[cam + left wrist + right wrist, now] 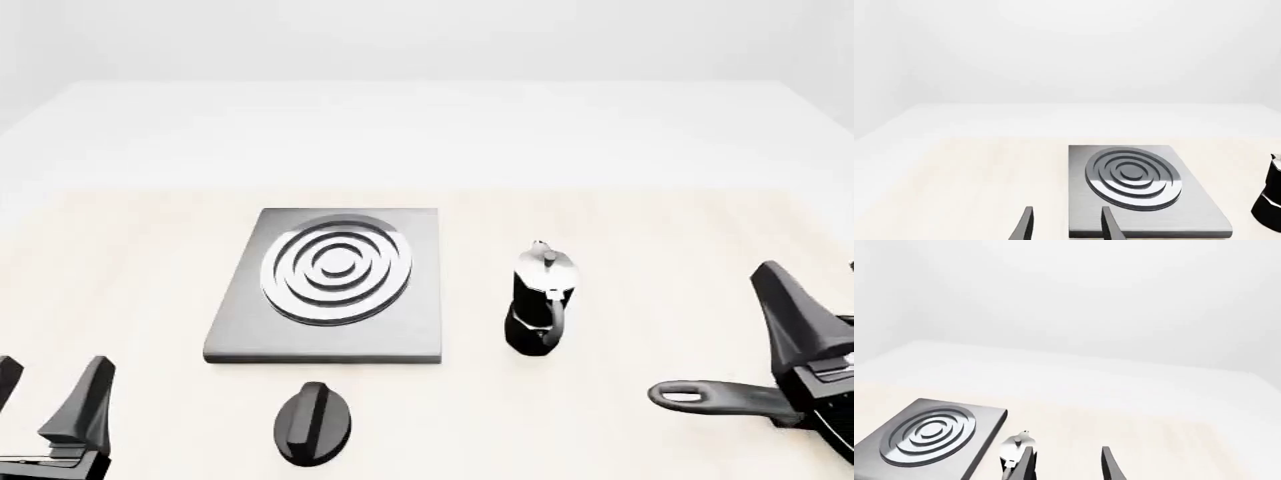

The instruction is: Put the moka pot on the stove.

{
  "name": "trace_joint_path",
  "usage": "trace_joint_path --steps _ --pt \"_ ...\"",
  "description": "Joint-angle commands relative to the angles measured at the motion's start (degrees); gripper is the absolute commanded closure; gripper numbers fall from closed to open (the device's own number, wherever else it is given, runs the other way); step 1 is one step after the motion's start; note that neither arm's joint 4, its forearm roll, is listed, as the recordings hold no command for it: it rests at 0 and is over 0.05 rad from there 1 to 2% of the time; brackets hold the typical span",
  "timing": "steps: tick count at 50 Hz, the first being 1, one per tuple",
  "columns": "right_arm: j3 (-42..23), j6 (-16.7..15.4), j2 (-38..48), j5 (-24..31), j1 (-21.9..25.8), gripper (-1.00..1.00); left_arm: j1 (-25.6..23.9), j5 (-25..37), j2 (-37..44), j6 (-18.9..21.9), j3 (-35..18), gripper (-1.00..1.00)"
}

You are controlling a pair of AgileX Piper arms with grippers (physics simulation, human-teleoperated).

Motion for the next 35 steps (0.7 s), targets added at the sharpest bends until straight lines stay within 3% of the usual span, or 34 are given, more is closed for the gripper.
trace_joint_path --steps 1,18,22,23,35 --pt "-1.30 -0.30 6.45 -2.89 2.71 -1.00 0.00 0.00 0.00 0.00 0.00 -1.00" --pt "-0.67 -0.18 9.02 -3.55 4.58 -1.00 0.00 0.00 0.00 0.00 0.00 -1.00" --pt "0.70 0.24 10.92 -5.44 5.56 -1.00 0.00 0.00 0.00 0.00 0.00 -1.00" --pt "4.04 2.04 15.78 -10.93 7.17 -1.00 0.00 0.00 0.00 0.00 0.00 -1.00" --pt "5.63 2.79 16.77 -13.02 7.43 -1.00 0.00 0.00 0.00 0.00 0.00 -1.00"
